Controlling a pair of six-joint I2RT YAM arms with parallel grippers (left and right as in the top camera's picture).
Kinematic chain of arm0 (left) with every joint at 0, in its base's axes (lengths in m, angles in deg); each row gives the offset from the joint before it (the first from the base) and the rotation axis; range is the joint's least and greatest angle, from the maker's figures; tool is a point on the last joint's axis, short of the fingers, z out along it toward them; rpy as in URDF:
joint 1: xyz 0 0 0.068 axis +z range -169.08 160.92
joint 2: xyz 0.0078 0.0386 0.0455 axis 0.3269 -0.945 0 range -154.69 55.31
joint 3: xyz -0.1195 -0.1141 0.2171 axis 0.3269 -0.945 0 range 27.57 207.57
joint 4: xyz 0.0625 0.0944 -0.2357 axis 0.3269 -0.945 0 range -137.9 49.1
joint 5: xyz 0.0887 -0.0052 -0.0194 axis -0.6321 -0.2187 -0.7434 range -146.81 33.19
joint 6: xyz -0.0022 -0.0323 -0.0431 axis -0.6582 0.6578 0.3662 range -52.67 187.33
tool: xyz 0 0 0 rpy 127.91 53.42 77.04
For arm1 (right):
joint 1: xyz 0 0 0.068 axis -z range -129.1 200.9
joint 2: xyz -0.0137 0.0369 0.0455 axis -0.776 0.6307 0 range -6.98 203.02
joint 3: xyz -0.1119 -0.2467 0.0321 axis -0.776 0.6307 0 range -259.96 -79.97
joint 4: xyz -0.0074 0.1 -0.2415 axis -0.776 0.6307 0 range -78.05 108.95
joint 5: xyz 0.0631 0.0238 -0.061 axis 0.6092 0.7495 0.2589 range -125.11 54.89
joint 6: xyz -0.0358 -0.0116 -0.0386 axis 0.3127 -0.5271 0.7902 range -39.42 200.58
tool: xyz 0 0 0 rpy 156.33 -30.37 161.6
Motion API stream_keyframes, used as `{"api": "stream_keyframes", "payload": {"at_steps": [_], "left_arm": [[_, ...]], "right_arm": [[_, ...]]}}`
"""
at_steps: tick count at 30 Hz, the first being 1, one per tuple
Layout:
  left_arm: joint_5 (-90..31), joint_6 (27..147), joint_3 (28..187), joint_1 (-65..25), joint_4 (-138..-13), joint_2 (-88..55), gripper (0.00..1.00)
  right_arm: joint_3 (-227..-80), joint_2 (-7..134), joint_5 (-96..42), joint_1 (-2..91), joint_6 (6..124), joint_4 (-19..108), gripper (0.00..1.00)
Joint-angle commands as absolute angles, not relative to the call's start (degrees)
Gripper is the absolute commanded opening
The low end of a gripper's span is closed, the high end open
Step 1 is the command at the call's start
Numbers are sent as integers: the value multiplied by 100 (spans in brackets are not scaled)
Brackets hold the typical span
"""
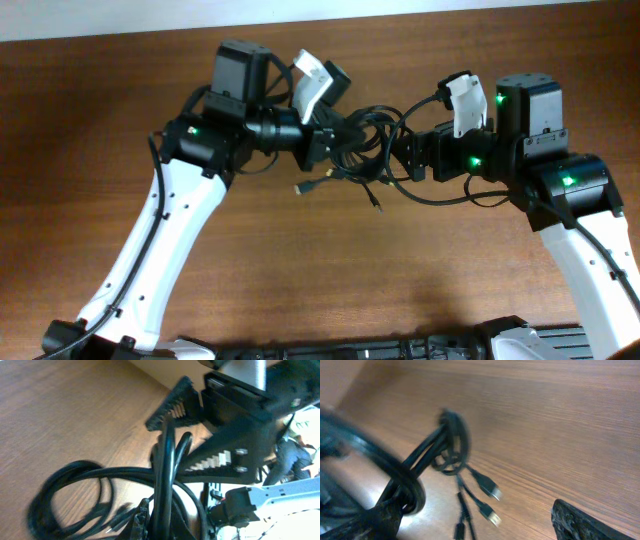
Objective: Untangle cables
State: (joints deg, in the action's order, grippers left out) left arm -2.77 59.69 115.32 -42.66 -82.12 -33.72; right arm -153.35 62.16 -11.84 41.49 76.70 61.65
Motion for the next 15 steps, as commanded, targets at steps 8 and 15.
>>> {"api": "stream_keyframes", "payload": {"at_steps": [8, 15], "left_arm": [[515, 5999, 11595, -4646, -7866, -3285, 0], [1249, 6023, 11595, -5046, -7390, -3285, 0]], "right_arm": [[-15425, 6194, -1615, 4153, 7514, 6125, 97], [-15425, 6194, -1650, 4153, 7512, 5996, 97]]}}
